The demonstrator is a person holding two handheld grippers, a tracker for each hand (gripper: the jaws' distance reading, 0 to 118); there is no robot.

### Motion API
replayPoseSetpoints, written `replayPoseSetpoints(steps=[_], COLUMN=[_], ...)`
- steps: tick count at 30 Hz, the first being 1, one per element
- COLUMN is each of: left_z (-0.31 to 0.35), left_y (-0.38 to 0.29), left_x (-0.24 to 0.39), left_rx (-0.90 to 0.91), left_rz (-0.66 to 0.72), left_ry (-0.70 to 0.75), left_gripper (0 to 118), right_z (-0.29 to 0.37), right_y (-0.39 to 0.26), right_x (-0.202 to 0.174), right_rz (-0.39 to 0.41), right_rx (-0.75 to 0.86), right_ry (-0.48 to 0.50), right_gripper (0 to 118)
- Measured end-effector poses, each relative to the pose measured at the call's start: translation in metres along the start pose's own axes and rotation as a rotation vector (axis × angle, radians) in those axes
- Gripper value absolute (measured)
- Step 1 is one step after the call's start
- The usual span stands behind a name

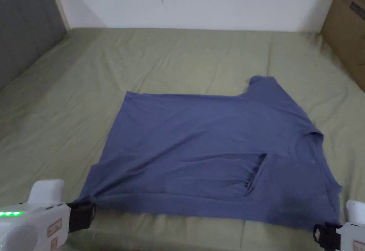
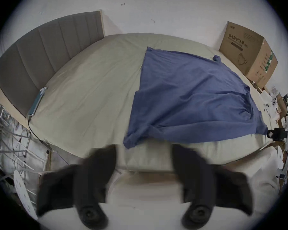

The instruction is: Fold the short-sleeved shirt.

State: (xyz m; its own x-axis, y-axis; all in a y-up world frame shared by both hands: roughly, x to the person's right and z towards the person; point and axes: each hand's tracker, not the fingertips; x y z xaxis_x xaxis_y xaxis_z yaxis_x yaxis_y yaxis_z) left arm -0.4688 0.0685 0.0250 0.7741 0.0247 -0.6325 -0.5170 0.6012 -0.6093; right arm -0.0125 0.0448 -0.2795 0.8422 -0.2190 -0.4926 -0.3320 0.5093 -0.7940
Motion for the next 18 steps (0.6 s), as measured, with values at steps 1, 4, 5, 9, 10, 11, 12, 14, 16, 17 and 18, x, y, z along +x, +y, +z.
replayPoseSetpoints(steps=[1, 4, 5, 9, 10, 11, 12, 14, 16, 17, 18], left_z=[-0.006, -0.022, -0.03, -0.055, -0.054, -0.051, -0.048, -0.042, -0.041, -0.04, -0.04], left_y=[0.005, 0.017, 0.019, 0.012, 0.008, 0.009, 0.009, 0.012, 0.013, 0.011, 0.01], left_x=[-0.001, -0.001, -0.002, 0.003, 0.006, 0.009, 0.01, 0.01, 0.009, 0.01, 0.011], left_rx=[-0.003, -0.003, -0.003, -0.103, -0.116, -0.107, -0.097, -0.08, -0.081, -0.079, -0.079], left_rz=[0.002, 0.008, 0.009, -0.003, -0.009, -0.01, -0.017, -0.023, -0.025, -0.03, -0.033], left_ry=[0.002, -0.002, -0.003, -0.033, -0.006, -0.022, -0.025, -0.017, -0.014, -0.01, -0.01], left_gripper=[92, 90, 78, 1, 0, 0, 0, 0, 0, 0, 0], right_z=[0.0, -0.002, -0.001, -0.001, -0.001, 0.001, 0.003, 0.008, 0.013, 0.014, 0.015], right_y=[0.002, 0.004, 0.005, 0.005, 0.006, 0.006, 0.006, 0.006, 0.01, 0.013, 0.016], right_x=[0.001, 0.005, 0.006, 0.009, 0.01, 0.012, 0.014, 0.016, 0.017, 0.018, 0.02], right_rz=[-0.005, -0.024, -0.033, -0.047, -0.048, -0.05, -0.051, -0.052, -0.056, -0.046, -0.029], right_rx=[-0.005, -0.01, -0.012, -0.018, -0.019, -0.021, -0.018, -0.002, 0.018, 0.029, 0.045], right_ry=[-0.001, -0.004, -0.001, -0.004, -0.007, -0.007, -0.006, -0.001, -0.013, -0.016, -0.022], right_gripper=[3, 3, 3, 3, 3, 3, 3, 3, 12, 30, 57])
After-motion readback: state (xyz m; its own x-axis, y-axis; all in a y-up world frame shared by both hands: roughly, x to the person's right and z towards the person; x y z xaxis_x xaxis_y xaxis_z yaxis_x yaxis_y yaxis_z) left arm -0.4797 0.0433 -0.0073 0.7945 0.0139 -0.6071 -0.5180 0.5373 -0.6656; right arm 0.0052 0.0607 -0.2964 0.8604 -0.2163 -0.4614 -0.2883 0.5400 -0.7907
